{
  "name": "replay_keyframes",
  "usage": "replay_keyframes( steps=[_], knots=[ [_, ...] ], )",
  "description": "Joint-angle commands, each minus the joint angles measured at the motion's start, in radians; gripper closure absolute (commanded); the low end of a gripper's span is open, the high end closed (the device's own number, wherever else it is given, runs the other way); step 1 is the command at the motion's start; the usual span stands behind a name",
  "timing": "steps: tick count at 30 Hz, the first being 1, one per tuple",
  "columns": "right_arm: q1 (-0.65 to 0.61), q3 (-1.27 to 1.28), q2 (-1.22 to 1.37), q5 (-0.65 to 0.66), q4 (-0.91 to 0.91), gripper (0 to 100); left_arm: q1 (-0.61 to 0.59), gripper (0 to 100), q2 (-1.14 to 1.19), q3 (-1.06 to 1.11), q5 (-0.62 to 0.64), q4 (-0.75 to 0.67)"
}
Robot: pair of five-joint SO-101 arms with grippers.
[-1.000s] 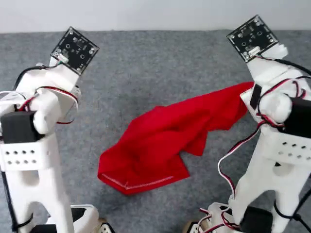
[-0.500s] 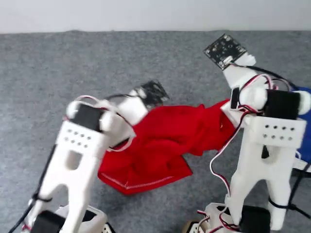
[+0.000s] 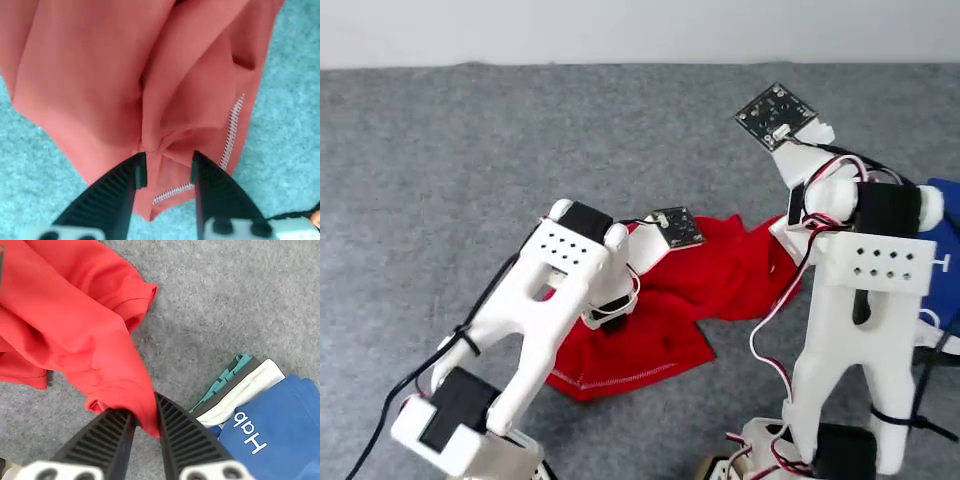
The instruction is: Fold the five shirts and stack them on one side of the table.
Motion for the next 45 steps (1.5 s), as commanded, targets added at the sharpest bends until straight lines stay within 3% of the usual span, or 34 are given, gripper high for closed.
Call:
replay_keyframes(
  steps=[1, 20, 26, 28, 39, 45],
  knots=[
    [-0.002, -0.006, -0.027, 0.002, -0.013, 98.8, 0.009, 84, 0.018, -0.005, 0.002, -0.032],
    [-0.002, -0.006, -0.027, 0.002, -0.012, 98.8, 0.006, 85, 0.218, -0.004, 0.000, -0.164],
    [-0.001, -0.006, -0.027, 0.002, -0.013, 98.8, 0.011, 99, 0.227, -0.005, -0.005, -0.138],
    [-0.001, -0.006, -0.027, 0.002, -0.013, 98.8, 0.011, 98, 0.226, -0.007, -0.006, -0.103],
    [0.008, -0.012, -0.027, 0.000, -0.036, 98.8, -0.009, 99, -0.187, -0.008, -0.008, 0.069],
    [0.071, -0.014, -0.035, 0.000, -0.079, 98.8, -0.193, 99, -0.433, -0.010, -0.008, 0.115]
  ],
)
